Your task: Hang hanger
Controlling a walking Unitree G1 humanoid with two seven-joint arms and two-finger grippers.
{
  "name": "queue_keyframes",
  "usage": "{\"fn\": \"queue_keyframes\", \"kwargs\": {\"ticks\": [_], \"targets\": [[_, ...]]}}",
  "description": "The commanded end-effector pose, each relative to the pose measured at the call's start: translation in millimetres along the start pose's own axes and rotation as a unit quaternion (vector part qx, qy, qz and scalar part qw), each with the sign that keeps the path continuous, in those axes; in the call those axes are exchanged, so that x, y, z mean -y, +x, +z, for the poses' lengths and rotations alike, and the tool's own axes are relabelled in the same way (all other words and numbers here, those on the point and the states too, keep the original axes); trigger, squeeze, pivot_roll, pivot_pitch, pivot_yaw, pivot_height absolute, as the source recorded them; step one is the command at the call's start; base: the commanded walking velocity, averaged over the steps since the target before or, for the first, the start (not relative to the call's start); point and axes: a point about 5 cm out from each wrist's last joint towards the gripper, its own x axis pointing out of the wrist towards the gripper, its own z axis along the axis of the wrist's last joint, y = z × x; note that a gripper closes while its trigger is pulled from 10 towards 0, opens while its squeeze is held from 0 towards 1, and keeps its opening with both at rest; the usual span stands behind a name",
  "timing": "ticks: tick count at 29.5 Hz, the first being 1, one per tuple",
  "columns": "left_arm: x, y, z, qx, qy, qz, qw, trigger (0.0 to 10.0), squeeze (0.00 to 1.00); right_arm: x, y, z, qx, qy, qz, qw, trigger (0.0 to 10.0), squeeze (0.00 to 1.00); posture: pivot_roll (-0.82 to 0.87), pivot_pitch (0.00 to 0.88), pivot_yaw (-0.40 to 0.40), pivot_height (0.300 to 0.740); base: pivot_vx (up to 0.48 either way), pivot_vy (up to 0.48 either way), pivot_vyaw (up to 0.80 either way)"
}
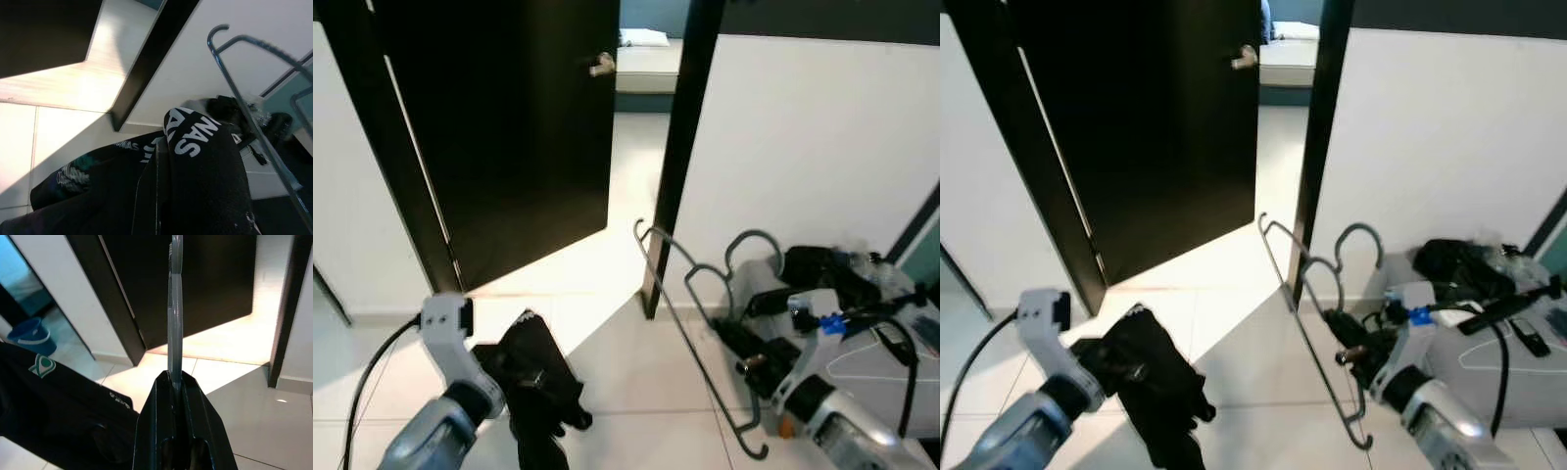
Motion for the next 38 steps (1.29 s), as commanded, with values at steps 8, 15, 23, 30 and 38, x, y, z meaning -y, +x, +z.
{"fn": "queue_keyframes", "kwargs": {"ticks": [8,15,23,30,38], "targets": [[-1.5,2.3,1.3,-0.01,0.025,0.005,1.0,10.0,0.0,0.7,1.8,-0.3,0.0,0.006,0.005,1.0,10.0,0.0,-0.01,0.0,-0.082,0.74,0.0,0.0,0.55],[-1.2,2.9,2.6,-0.007,0.035,0.007,0.999,10.0,0.0,0.5,3.0,0.7,0.002,0.005,0.007,1.0,10.0,0.0,-0.01,0.008,-0.077,0.74,0.0,0.0,0.55],[-1.8,4.0,3.4,-0.01,0.061,0.02,0.998,10.0,0.0,-0.3,3.0,1.2,0.003,0.002,0.009,1.0,10.0,0.0,-0.01,0.013,-0.073,0.74,0.0,-0.3,0.55],[-1.8,3.7,3.7,-0.009,0.059,0.021,0.998,10.0,0.0,-0.8,3.4,1.3,0.002,0.0,0.012,1.0,10.0,0.0,-0.01,0.012,-0.073,0.74,0.0,0.0,0.55],[-1.7,4.4,4.3,-0.006,0.053,0.023,0.998,10.0,0.0,-1.9,4.0,1.8,0.002,-0.003,0.015,1.0,10.0,0.0,-0.01,0.017,-0.071,0.74,0.0,0.0,0.55]]}}
